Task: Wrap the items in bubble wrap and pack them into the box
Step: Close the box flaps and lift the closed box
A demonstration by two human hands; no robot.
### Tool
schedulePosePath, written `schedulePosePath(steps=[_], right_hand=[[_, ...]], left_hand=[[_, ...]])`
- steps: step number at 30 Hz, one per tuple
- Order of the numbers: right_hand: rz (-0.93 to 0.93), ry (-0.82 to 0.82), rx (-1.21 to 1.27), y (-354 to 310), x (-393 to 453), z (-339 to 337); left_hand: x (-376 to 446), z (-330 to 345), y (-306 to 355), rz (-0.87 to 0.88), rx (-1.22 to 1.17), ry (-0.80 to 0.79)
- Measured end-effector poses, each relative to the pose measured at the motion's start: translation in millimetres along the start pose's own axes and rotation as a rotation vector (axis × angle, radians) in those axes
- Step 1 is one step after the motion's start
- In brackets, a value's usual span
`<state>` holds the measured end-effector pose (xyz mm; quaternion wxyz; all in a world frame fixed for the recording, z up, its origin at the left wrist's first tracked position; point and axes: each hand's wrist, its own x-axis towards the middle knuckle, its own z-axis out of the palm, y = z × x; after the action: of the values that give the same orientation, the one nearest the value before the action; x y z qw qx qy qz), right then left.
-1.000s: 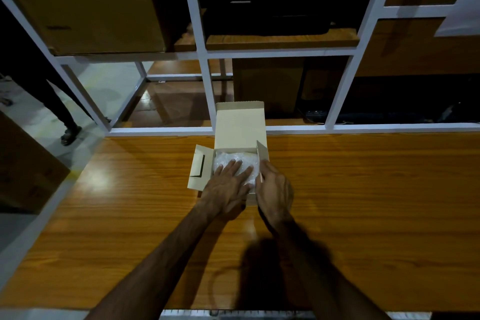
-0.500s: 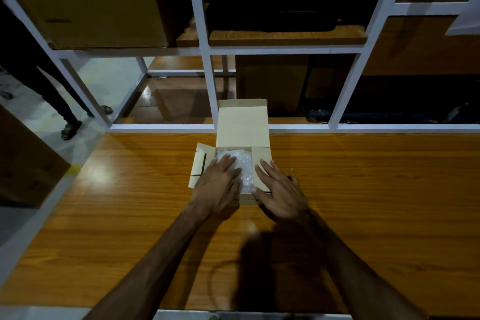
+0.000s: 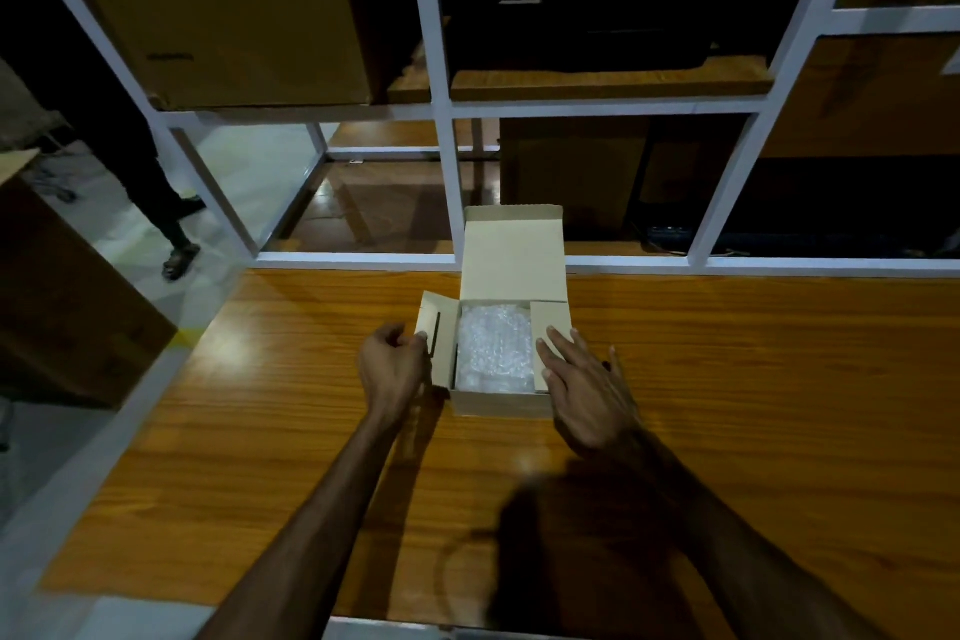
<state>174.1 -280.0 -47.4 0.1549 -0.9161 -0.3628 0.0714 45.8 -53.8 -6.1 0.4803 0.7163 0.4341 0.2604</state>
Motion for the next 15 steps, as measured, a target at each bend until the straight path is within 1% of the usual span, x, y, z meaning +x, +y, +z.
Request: schedulePosePath(steps=[2,4,6,8,10,13,15], right_hand=[[-0.006,-0.002,0.0,0,0,0],[-0.011,-0.002,-0.004,-1,-1,0],[-0.011,0.0,0.003,-1,-2,0],[-0.011,0.004,0.01,0,-2,1],[-0.006,0.0,0.0,1,-1,3],[0.0,-0.019,0.006,1,2,1],[-0.007,-0.015,0.017,0,1,-1]], left_hand=[[5,3,0,-0.034,-0.06,-0.042],[4,9,6,-0.01,-0.026,-0.057],[1,18,14,0.038,0.033,-0.024],[-2,28,22,0.11,0.108,0.029],[-6,41,25,0.201,0.194,0.039],[-17,60,26,0.309,0.362,-0.015],[-24,67,20,0.42,0.506,-0.061]])
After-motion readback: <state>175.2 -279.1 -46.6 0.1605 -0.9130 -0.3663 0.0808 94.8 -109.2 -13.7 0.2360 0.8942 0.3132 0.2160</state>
